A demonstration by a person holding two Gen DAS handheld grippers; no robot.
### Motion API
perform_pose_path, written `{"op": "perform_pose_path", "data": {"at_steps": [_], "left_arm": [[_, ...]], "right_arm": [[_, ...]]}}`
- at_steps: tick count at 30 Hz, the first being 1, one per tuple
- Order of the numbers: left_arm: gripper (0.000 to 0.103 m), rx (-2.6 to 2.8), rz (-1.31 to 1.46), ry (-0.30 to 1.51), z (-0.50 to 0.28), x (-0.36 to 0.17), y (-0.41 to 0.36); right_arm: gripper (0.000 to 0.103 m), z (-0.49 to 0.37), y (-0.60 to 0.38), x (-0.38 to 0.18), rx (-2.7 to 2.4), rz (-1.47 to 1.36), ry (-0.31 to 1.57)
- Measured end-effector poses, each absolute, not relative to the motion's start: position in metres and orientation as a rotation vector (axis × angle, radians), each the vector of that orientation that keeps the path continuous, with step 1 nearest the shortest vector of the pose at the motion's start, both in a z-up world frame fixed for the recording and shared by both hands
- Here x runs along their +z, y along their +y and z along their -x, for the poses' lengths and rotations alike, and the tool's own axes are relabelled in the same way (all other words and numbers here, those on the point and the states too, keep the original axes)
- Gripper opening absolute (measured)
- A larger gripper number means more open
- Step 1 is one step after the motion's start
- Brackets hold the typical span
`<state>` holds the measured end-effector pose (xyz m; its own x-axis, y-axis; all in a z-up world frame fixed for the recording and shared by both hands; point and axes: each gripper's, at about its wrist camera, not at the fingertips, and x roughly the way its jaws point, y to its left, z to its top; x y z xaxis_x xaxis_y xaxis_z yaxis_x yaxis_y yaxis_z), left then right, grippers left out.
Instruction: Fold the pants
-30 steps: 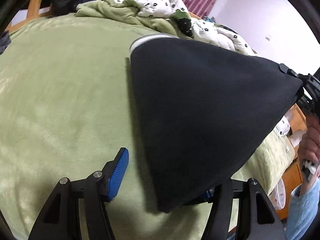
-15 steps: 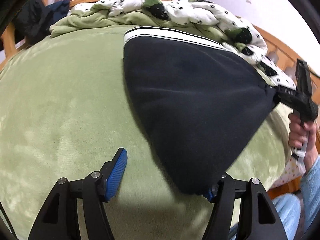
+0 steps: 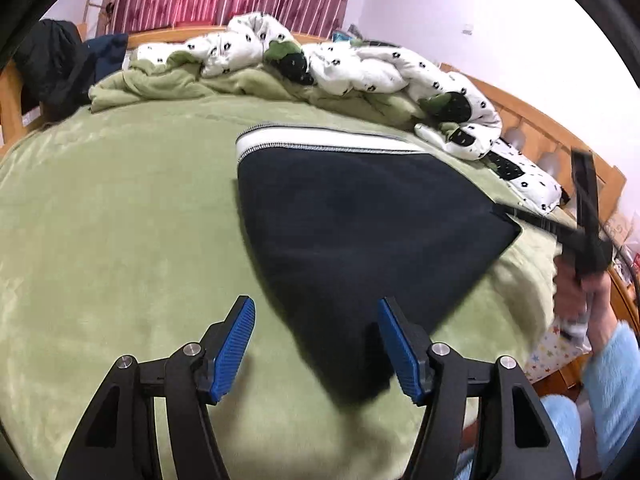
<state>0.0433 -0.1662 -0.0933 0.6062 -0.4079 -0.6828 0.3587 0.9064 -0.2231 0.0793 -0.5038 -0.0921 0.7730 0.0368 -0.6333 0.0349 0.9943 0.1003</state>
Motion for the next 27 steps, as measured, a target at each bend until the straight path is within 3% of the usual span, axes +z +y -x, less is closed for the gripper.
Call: {"op": "perform_pose_path", "data": {"at_steps": [4,12,14,16,25,27], "left_arm": [[0.058,-0.497,0.064,0.95,-0.058,-0.134,-0.181],[0.057,-0.51,0.139,0.909,-0.056,-0.114,-0.162],[0.057,-0.496,0.119,0.882,-0.063,-0.106,-0.16],[0.057,-0.486,0.125,0.887,-0.078,-0.1,-0.157],[0.056,-0.455,0.231,0.959,-0.17,-0.109,-0.153],[0.057,-0.476,0.264,1.007,-0.188,-0.122,-0.156]], "right_arm": [[0.021,-0.076,-0.502,-0.13,-0.043,-0.077,0.764],[0.024,-0.069,-0.51,-0.114,-0.046,-0.109,0.809],[0.039,-0.072,-0.515,-0.104,-0.043,-0.151,0.779],[0.048,-0.083,-0.517,-0.095,-0.036,-0.173,0.762],[0.056,-0.187,-0.537,-0.105,0.009,-0.328,0.859],[0.064,-0.21,-0.545,-0.122,0.048,-0.367,0.93]]}}
